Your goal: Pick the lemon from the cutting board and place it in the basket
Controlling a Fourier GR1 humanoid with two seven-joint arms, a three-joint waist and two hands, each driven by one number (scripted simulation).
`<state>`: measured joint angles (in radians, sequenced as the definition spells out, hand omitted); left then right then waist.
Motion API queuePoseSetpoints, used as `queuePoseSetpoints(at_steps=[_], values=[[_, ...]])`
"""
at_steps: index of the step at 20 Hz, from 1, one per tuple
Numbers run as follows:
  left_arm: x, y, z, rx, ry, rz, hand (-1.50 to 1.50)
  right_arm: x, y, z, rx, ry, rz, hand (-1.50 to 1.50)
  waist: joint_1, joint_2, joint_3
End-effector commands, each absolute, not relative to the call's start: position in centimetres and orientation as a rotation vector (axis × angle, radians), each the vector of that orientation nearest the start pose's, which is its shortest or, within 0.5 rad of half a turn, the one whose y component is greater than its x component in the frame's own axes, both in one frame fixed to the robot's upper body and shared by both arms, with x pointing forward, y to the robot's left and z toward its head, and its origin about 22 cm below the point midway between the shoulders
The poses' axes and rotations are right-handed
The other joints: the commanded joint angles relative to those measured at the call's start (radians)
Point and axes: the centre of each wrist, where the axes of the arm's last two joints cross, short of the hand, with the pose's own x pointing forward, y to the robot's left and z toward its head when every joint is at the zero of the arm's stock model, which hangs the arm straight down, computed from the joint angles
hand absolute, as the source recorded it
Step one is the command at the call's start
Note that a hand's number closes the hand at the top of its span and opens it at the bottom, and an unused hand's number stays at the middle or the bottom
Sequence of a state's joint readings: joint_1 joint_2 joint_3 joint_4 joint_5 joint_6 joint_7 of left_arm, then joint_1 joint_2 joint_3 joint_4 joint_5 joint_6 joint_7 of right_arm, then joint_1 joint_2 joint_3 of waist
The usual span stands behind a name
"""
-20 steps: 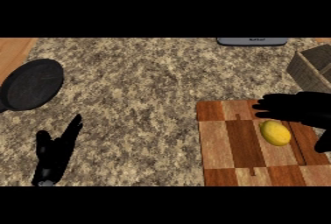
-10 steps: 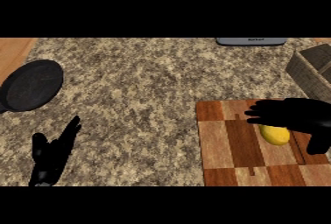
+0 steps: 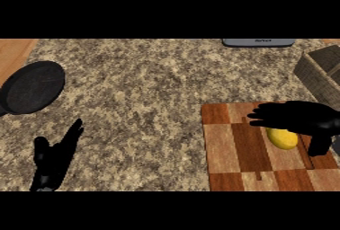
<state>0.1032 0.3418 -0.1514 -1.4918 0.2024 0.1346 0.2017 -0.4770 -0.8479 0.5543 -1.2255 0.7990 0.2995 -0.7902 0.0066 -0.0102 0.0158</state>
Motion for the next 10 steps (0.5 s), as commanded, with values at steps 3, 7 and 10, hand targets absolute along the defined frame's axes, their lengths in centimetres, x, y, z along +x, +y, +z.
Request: queuePoseSetpoints(at_steps=[3, 7, 10], values=[[20.4, 29.4, -4.8, 0.159, -1.018, -0.037, 0.0, 32.8, -32.4, 6.8, -0.17, -1.349, 2.17, -1.5, -0.003, 0.013, -0.016], [19.7, 28.4, -4.7, 0.135, -1.022, -0.042, 0.0, 33.2, -32.1, 5.5, -0.171, -1.37, 2.207, 1.5, 0.006, 0.014, -0.015], [18.3, 29.1, -5.0, 0.152, -1.024, -0.034, 0.0, 33.0, -32.9, 5.5, -0.212, -1.459, 2.251, 1.5, 0.006, 0.012, -0.015]])
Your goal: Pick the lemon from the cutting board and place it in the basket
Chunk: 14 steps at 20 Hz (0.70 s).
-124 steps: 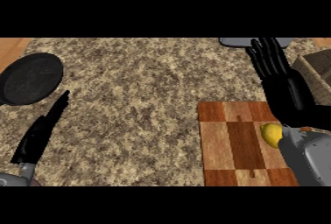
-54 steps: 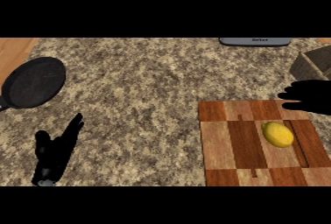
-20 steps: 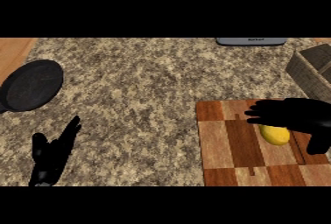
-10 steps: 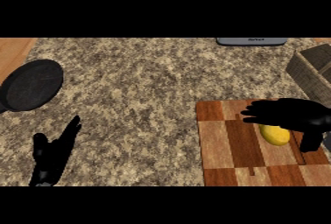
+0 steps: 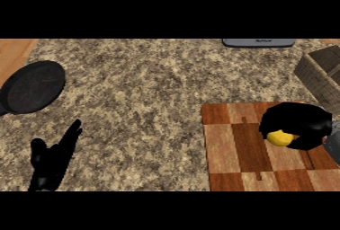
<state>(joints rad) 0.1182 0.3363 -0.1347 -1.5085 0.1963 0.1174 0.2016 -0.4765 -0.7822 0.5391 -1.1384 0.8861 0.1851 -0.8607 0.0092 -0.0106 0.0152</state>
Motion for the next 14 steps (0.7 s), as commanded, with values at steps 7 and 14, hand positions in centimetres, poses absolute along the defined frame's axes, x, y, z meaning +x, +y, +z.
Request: queuePoseSetpoints(at_steps=[7, 14], values=[[19.7, 30.0, -4.4, 0.16, -1.019, -0.036, 0.0, 33.2, -32.4, 5.0, -0.243, -1.482, 2.284, 1.5, -0.003, 0.012, -0.015], [17.1, 30.9, -5.2, 0.238, -0.979, 0.071, 0.0, 28.9, -35.3, 5.8, -0.541, -1.239, 1.845, 1.5, -0.137, -0.022, -0.023]])
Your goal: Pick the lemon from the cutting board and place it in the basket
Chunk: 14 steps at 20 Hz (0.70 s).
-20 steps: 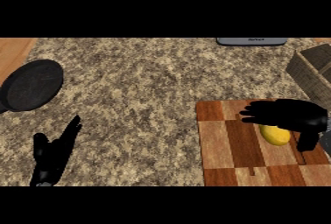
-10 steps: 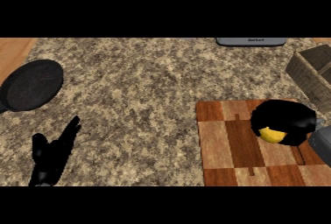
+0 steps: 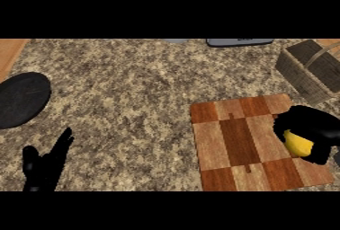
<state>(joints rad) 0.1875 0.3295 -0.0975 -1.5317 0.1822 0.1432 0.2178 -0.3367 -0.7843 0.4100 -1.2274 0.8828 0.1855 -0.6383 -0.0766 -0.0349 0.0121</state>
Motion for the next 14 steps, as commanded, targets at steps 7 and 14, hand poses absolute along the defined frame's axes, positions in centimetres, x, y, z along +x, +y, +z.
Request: queuePoseSetpoints(at_steps=[7, 14], values=[[16.6, 30.7, -4.4, 0.228, -0.979, 0.075, 0.0, 26.0, -34.9, 10.2, -0.532, -1.469, 1.517, 1.5, -0.052, 0.007, -0.016], [16.0, 31.8, -4.3, 0.249, -0.982, 0.087, 0.0, 25.9, -33.7, 14.0, -0.309, -1.873, 0.906, 1.5, -0.06, 0.005, -0.019]])
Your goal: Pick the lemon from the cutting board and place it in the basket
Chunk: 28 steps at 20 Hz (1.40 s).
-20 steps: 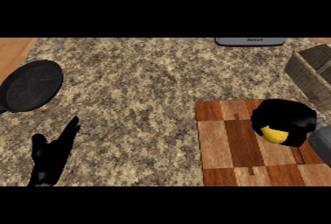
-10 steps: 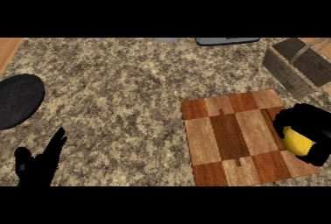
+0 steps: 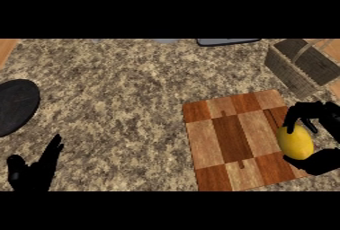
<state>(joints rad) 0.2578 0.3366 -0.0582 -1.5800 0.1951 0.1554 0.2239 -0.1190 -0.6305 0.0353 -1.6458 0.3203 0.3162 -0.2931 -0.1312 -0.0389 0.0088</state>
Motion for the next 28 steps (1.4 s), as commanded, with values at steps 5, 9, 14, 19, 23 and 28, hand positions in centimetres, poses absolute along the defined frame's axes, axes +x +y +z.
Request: queuePoseSetpoints(at_steps=[5, 9, 14, 19, 23, 28], values=[[15.3, 32.0, -4.3, 0.233, -0.971, 0.076, 0.0, 24.4, -36.5, 21.3, -0.398, -1.884, 0.766, 1.5, 0.013, 0.01, -0.018], [15.4, 31.2, -4.7, 0.221, -0.985, 0.035, 0.0, 23.2, -38.6, 27.6, -0.533, -1.855, 0.619, 1.5, 0.052, 0.019, -0.017], [16.9, 30.2, -4.7, 0.188, -1.012, 0.018, 0.0, 21.6, -40.3, 35.0, -0.58, -1.81, 0.475, 1.5, 0.092, 0.029, -0.015], [19.1, 28.9, -4.7, 0.14, -1.016, -0.021, 0.0, 20.9, -43.4, 40.5, -0.628, -1.763, 0.418, 1.5, 0.125, 0.041, -0.011], [19.5, 29.5, -5.1, 0.151, -1.018, -0.048, 0.0, 21.7, -43.8, 42.2, -0.661, -1.709, 0.429, 1.5, 0.142, 0.043, -0.011], [21.2, 28.6, -4.2, 0.145, -1.035, -0.042, 0.0, 24.8, -43.9, 41.3, -0.734, -1.68, 0.451, 1.5, 0.164, 0.05, -0.01]])
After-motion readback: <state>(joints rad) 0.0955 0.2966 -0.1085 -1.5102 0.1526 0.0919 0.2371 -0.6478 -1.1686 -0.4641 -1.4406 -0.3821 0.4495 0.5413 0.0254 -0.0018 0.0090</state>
